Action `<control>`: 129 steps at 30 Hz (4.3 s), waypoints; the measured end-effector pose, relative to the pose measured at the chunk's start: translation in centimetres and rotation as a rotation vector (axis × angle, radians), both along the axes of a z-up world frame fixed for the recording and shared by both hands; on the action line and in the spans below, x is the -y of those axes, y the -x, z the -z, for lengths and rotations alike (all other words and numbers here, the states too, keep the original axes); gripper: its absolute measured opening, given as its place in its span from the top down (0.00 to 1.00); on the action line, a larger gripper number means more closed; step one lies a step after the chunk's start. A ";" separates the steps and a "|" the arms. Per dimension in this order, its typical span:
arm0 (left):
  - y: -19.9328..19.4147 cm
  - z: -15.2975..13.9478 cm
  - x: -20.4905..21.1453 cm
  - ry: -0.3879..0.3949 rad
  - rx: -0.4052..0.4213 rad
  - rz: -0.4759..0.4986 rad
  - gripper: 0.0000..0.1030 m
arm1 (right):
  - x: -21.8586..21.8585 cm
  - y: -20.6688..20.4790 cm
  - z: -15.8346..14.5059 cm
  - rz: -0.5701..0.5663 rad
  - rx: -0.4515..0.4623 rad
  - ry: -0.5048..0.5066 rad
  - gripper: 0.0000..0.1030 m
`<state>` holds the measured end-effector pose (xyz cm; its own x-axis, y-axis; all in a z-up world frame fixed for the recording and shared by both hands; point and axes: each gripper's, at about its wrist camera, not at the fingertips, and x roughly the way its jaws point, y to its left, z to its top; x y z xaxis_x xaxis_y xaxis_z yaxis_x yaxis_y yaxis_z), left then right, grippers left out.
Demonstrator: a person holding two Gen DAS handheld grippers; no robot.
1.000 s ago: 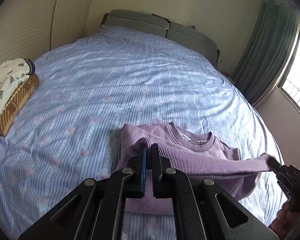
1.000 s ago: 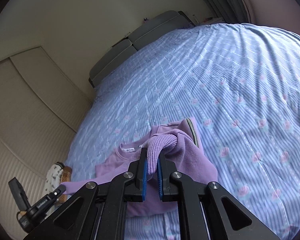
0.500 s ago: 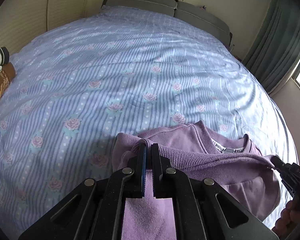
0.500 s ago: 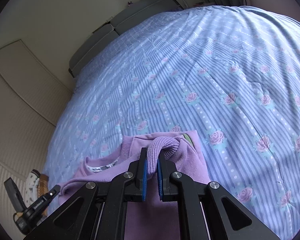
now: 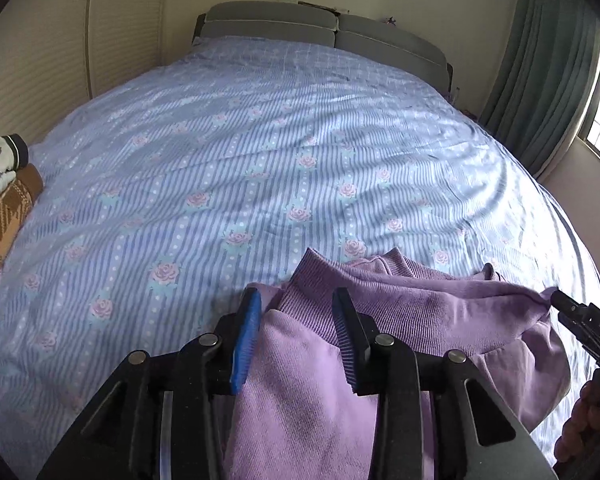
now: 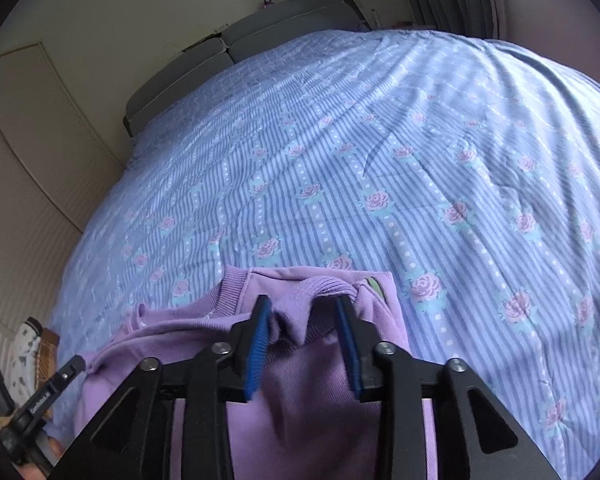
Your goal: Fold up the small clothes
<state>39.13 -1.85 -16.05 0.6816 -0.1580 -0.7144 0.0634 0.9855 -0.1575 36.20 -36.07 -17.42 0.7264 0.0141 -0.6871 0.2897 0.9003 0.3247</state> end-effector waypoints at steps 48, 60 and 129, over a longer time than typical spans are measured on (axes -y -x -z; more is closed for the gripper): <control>8.3 2.1 -0.3 -0.081 -0.008 0.036 0.55 | -1.6 9.5 0.2 -0.110 -0.056 0.236 0.55; 7.8 5.9 -0.6 -0.074 -0.080 -0.010 0.69 | -2.9 9.3 4.8 -0.084 -0.168 0.197 0.73; 16.4 0.2 -22.6 0.026 -0.052 -0.345 0.43 | -36.9 7.0 4.7 -0.480 -0.015 1.059 0.75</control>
<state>22.77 20.71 -16.23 0.6612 0.0568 -0.7481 -0.2819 0.9429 -0.1776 29.24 0.88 -22.11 0.7941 -0.3005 -0.5283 -0.1575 0.7378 -0.6564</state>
